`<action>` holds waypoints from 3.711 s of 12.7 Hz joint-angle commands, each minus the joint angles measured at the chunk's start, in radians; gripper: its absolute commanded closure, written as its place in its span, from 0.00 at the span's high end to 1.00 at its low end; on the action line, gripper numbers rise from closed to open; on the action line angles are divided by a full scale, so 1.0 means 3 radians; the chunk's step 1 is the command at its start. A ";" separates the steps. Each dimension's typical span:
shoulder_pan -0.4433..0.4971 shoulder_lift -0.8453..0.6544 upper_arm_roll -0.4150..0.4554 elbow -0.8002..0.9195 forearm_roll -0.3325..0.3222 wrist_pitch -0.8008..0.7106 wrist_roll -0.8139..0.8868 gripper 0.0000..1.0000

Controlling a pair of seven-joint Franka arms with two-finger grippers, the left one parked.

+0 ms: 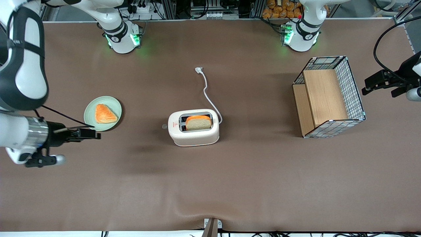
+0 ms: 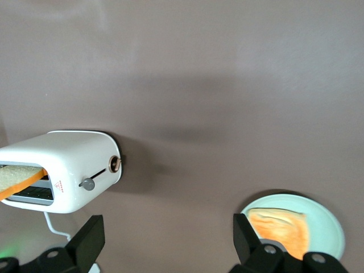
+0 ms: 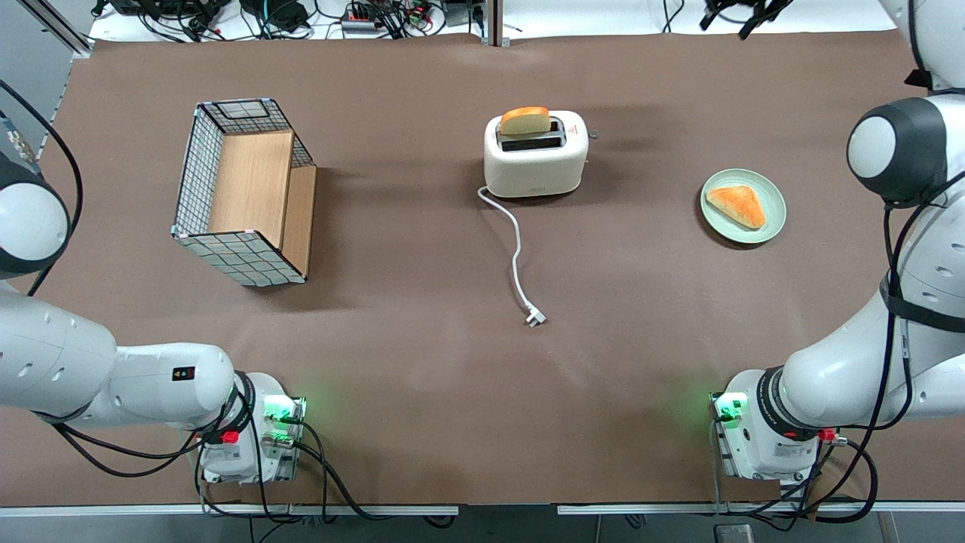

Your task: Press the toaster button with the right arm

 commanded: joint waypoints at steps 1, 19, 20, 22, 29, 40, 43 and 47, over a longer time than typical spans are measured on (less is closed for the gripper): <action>-0.0049 -0.0355 0.0042 0.0016 -0.0366 -0.0094 0.0056 1.00; -0.0125 -0.1783 0.0287 -0.1129 -0.1068 -0.0350 0.0690 1.00; -0.0121 -0.1768 0.0287 -0.1109 -0.1088 -0.0325 0.0670 1.00; -0.0110 -0.1762 0.0292 -0.1088 -0.1084 -0.0335 0.0685 1.00; -0.0131 -0.1767 0.0369 -0.1068 -0.1079 -0.0350 0.0772 1.00; -0.0202 -0.1737 0.0134 -0.1053 -0.1022 -0.0330 0.0721 1.00; -0.0212 -0.1762 -0.0126 -0.1083 -0.0809 -0.0381 0.0695 1.00; -0.0212 -0.1762 -0.0122 -0.1088 -0.0792 -0.0365 0.0619 1.00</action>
